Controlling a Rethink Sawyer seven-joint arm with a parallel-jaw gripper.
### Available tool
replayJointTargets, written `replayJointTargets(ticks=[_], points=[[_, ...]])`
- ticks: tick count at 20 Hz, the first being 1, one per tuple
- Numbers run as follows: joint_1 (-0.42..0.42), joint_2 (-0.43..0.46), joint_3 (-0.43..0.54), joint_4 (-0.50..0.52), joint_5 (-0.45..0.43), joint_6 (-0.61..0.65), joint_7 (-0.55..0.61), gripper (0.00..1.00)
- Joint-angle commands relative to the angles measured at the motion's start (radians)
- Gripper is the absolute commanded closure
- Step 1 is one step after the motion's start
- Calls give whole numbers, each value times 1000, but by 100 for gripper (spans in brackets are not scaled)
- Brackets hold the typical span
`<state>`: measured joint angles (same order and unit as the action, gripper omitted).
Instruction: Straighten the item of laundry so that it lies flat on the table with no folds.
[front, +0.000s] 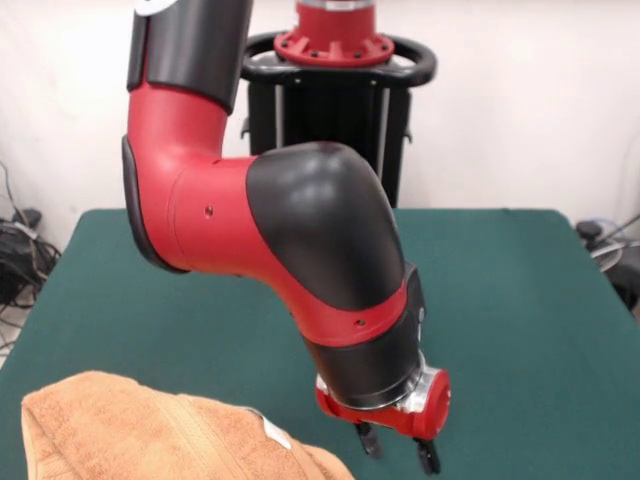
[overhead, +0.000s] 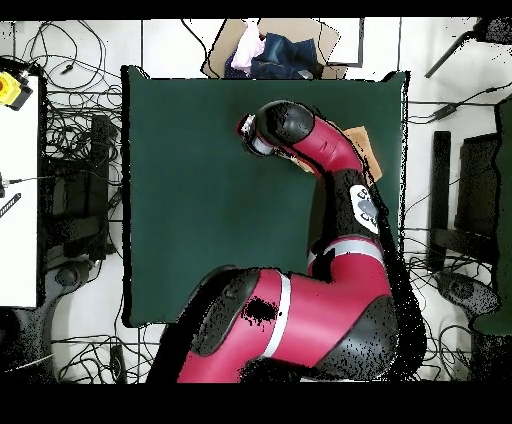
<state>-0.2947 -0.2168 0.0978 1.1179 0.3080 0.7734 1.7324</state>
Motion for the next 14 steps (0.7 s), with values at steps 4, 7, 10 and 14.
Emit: replayJointTargets(ticks=[4, 7, 10, 14], points=[[15, -5, 76, 118, 42, -15, 182, 0], [14, 2, 78, 113, 42, -19, 180, 0], [15, 12, 79, 103, 40, -25, 178, 0], [70, 9, -13, 72, -29, -90, 207, 0]])
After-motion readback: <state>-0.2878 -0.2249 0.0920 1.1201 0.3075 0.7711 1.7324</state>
